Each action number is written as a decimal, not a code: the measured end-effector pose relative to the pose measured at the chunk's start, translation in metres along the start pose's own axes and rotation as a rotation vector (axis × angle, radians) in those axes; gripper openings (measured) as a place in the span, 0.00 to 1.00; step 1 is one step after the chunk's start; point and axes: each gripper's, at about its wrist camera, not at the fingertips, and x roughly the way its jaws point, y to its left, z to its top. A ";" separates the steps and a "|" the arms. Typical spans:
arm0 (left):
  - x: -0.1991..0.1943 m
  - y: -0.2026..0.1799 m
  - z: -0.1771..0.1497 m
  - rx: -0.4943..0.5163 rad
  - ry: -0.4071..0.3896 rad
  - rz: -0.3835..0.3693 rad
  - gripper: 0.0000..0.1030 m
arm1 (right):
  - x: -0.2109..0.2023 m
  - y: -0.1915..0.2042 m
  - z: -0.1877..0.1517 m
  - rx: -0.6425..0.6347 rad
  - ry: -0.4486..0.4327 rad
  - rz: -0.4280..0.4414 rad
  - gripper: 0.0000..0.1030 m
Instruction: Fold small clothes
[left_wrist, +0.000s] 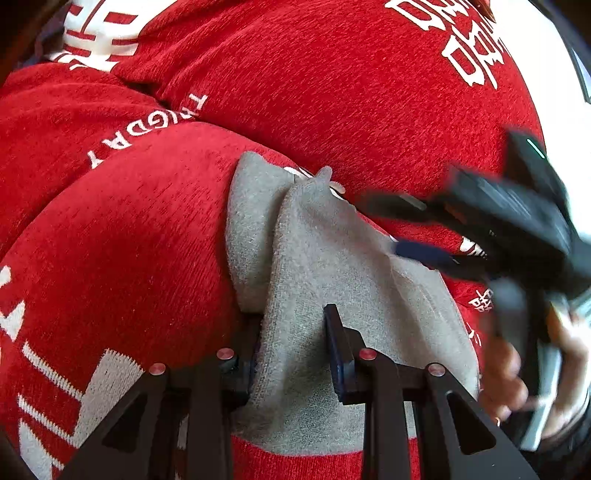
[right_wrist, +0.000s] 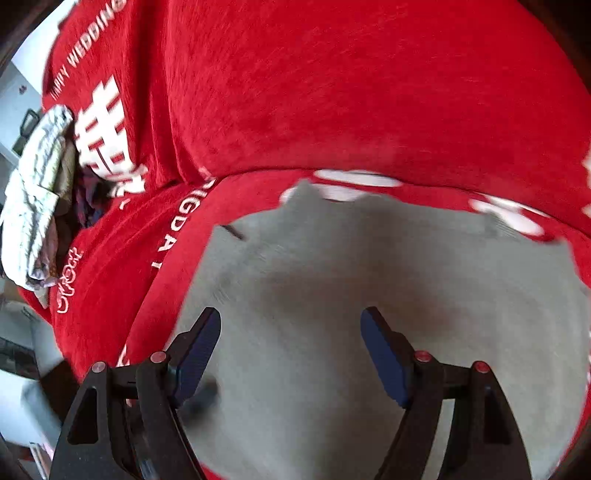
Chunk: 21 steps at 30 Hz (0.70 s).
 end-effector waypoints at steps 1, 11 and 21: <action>0.000 0.000 0.000 -0.004 0.003 -0.005 0.29 | 0.013 0.007 0.007 0.004 0.025 0.004 0.78; -0.001 -0.015 0.000 0.085 -0.005 0.068 0.28 | 0.082 0.054 0.043 -0.026 0.164 -0.019 0.99; -0.005 -0.022 -0.001 0.120 -0.011 0.099 0.28 | 0.080 0.063 0.036 -0.219 0.189 -0.224 0.37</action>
